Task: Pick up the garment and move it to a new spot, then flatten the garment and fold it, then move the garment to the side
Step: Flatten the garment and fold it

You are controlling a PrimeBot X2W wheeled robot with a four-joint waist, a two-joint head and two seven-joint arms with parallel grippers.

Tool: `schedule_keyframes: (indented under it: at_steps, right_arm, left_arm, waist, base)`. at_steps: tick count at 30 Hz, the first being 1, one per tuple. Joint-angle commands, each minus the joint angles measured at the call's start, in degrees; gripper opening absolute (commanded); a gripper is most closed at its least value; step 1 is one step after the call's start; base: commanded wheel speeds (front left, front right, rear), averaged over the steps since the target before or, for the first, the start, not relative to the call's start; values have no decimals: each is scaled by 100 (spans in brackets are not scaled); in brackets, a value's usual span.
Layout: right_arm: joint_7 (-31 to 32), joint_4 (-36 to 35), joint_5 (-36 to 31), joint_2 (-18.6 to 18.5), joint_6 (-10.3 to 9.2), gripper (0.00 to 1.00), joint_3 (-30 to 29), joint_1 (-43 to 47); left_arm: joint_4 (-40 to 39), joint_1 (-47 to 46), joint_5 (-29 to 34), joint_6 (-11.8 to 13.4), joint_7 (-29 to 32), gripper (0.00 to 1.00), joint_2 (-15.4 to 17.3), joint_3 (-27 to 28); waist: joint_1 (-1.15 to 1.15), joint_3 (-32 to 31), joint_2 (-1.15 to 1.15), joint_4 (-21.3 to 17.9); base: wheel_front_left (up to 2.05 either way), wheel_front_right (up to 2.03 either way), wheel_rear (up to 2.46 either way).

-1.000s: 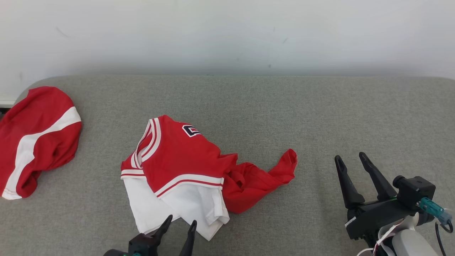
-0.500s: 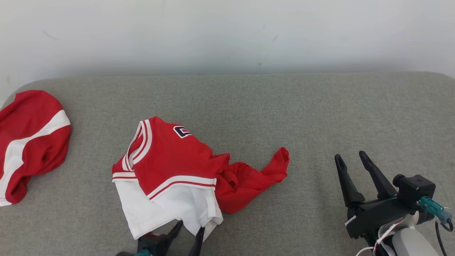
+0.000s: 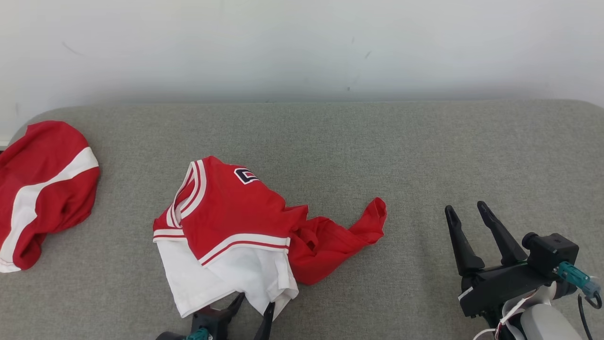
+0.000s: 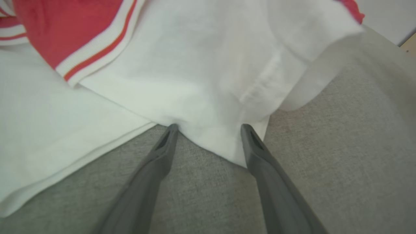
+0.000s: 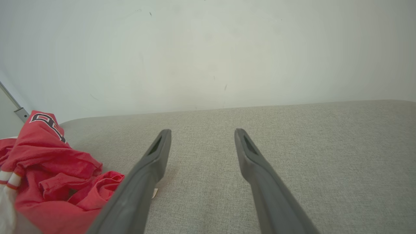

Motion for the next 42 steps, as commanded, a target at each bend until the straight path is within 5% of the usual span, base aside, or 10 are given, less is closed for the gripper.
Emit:
schedule_keyframes:
  at_steps: [1,9,16,17,19,28,42]
  right_arm:
    - [-24,-2,-22,-7,-2,100,-25,14]
    - [-23,18,2,0,-2,100,13,46]
    - [-18,21,22,-21,-2,100,45,-3]
    - [-18,21,24,-28,-2,100,51,-19]
    - [-16,24,32,-39,-2,100,66,-37]
    - [-43,45,38,-22,-2,100,15,27]
    - [-87,88,73,24,-2,100,58,65]
  left_arm:
    - [80,-4,23,46,49,100,72,3]
    - [-143,120,50,348,412,100,176,-45]
    - [-398,238,-156,62,710,98,132,-225]
    - [-373,211,-179,81,674,81,122,-236]
    - [-300,143,-138,74,587,0,103,-287]
    - [-512,-104,-124,359,72,0,236,-5]
    - [-2646,-84,97,976,-6,0,1124,850]
  waist:
    - [0,-9,0,10]
    - [0,-61,0,25]
    - [0,-54,0,9]
    - [0,-48,0,4]
    - [0,-45,0,-16]
    - [0,-103,0,10]
    - [0,-239,0,223]
  base:
    - [0,0,0]
    - [0,0,0]
    - [0,0,0]
    - [0,0,0]
    - [0,0,0]
    - [0,0,0]
    - [0,0,0]
